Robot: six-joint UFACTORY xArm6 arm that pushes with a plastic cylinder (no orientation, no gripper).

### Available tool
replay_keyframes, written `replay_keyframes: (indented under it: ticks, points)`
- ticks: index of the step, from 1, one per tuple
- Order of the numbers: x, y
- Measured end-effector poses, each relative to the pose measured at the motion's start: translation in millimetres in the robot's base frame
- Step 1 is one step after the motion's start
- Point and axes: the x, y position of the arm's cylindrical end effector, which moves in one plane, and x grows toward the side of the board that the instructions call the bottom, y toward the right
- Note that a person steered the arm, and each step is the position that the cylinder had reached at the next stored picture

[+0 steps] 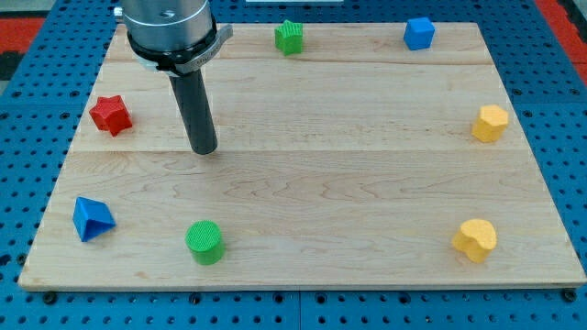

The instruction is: Move your arm to the center

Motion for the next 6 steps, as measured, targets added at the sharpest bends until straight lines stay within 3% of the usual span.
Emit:
replay_keyframes:
  ticks: [6]
  points:
    - [-0.3, 33.6]
